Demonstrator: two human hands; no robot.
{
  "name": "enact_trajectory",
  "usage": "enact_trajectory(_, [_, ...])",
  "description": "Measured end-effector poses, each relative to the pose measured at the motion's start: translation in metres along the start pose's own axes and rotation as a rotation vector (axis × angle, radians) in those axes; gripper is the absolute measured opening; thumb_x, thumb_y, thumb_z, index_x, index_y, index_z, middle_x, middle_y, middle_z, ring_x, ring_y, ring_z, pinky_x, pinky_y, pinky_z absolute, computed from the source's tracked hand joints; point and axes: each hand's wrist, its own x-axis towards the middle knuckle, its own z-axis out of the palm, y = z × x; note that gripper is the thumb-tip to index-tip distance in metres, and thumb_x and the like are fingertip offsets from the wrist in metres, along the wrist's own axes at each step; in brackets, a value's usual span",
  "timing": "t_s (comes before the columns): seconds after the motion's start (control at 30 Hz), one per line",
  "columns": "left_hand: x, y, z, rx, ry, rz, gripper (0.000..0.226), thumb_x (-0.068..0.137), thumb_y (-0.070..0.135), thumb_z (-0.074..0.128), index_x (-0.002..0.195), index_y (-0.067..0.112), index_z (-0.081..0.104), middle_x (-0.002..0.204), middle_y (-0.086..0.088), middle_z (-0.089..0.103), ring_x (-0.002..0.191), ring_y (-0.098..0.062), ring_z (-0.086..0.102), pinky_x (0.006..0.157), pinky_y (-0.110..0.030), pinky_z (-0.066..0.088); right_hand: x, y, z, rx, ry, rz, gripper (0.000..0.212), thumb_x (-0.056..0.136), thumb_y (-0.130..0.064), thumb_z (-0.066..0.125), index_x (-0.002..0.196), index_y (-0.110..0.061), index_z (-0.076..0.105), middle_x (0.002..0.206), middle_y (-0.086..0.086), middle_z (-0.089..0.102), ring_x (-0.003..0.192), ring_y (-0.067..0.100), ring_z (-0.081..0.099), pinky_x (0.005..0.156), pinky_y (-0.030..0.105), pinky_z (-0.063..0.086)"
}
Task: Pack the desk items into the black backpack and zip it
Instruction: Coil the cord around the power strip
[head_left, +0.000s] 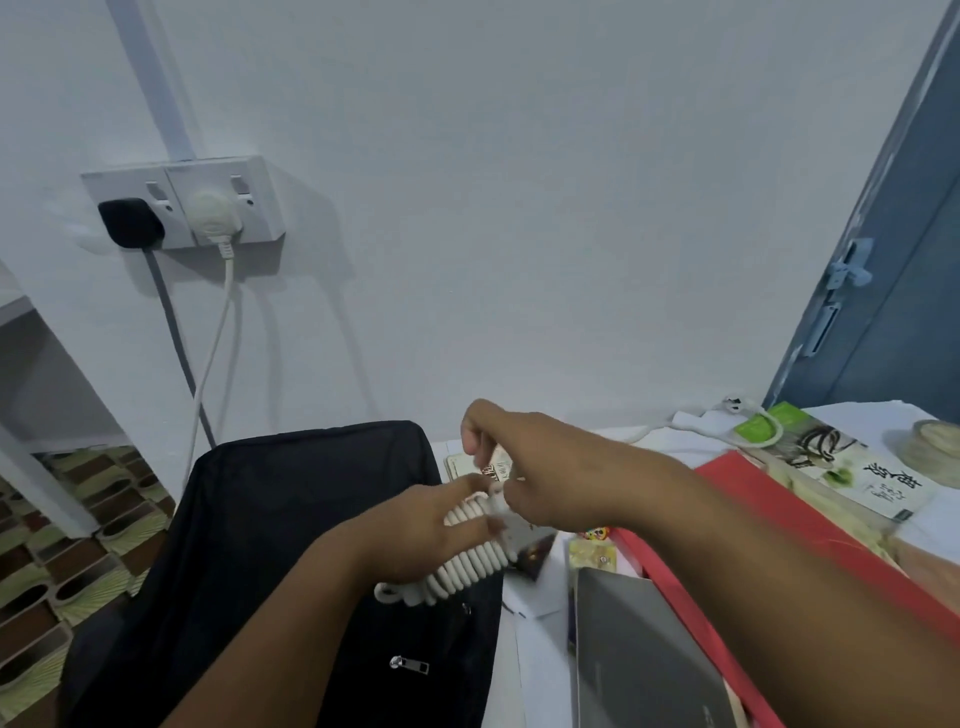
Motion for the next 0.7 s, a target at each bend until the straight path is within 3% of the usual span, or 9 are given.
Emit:
enact_trajectory(0.1, [0.003,-0.015,0.01,0.049,0.221,0.005,0.042,0.095,0.064,0.047,0.135,0.05,0.04,0.102,0.008,0.065,0.079,-0.009,0.066,0.069,-0.032,0.055,0.002,0.025,0.011,0.053,0.142,0.058,0.036,0.091,-0.007,0.051,0.112,-0.035,0.045,0.11,-0.011,0.055,0.078,0.019,0.062,0.069,0.038,0.055])
enact_trajectory(0.2, [0.007,-0.025,0.02,0.088,0.363,-0.021,0.045,0.089,0.072,0.043,0.129,0.052,0.042,0.108,0.014,0.063,0.093,-0.007,0.063,0.08,-0.039,0.055,0.006,0.043,0.023,-0.14,0.197,0.143,0.019,0.099,-0.024,0.048,0.112,-0.033,0.057,0.106,-0.005,0.066,0.083,0.014,0.061,0.079,0.037,0.052])
enact_trajectory(0.27, [0.01,-0.027,0.026,-0.092,0.388,-0.035,0.033,0.092,0.065,0.048,0.121,0.049,0.048,0.099,0.009,0.069,0.085,-0.008,0.068,0.076,-0.04,0.058,0.006,0.042,0.037,-0.193,0.171,0.131,0.018,0.099,-0.026,0.048,0.111,-0.035,0.058,0.098,-0.005,0.068,0.084,0.017,0.061,0.078,0.039,0.052])
enact_trajectory(0.33, [0.009,-0.025,0.03,-0.333,0.39,-0.043,0.015,0.1,0.046,0.054,0.114,0.041,0.055,0.093,0.0,0.072,0.078,-0.013,0.071,0.073,-0.039,0.061,0.005,0.035,0.048,-0.114,0.15,0.064,0.019,0.099,-0.023,0.048,0.11,-0.032,0.059,0.094,-0.004,0.067,0.083,0.017,0.06,0.077,0.04,0.052])
enact_trajectory(0.43, [0.002,-0.016,0.03,-0.618,0.328,-0.021,0.019,0.104,0.035,0.05,0.118,0.026,0.059,0.096,-0.01,0.073,0.081,-0.023,0.073,0.071,-0.039,0.062,0.004,0.042,0.049,0.041,0.216,-0.011,0.029,0.099,-0.018,0.049,0.118,-0.036,0.062,0.097,-0.011,0.067,0.088,0.007,0.061,0.081,0.036,0.053])
enact_trajectory(0.5, [-0.002,-0.012,0.027,-0.687,0.334,-0.034,0.022,0.105,0.034,0.047,0.118,0.024,0.062,0.099,-0.01,0.073,0.084,-0.021,0.073,0.072,-0.035,0.061,0.005,0.055,0.049,0.07,0.301,-0.066,0.035,0.1,-0.017,0.051,0.124,-0.04,0.063,0.098,-0.012,0.065,0.092,0.006,0.06,0.084,0.033,0.051])
enact_trajectory(0.6, [-0.003,-0.008,0.027,-0.773,0.381,-0.061,0.024,0.106,0.037,0.045,0.111,0.028,0.066,0.106,-0.013,0.072,0.095,-0.031,0.071,0.084,-0.051,0.059,0.005,0.057,0.062,0.155,0.377,-0.114,0.04,0.102,-0.015,0.052,0.134,-0.036,0.061,0.099,-0.004,0.059,0.095,0.005,0.056,0.089,0.028,0.048])
enact_trajectory(0.7, [-0.004,-0.002,0.026,-1.001,0.331,-0.071,0.03,0.105,0.042,0.044,0.116,0.023,0.066,0.109,-0.022,0.07,0.093,-0.04,0.068,0.085,-0.061,0.056,0.005,0.037,0.077,0.39,0.446,-0.11,0.04,0.102,-0.011,0.052,0.135,-0.032,0.061,0.101,-0.006,0.053,0.097,0.001,0.054,0.087,0.016,0.044])
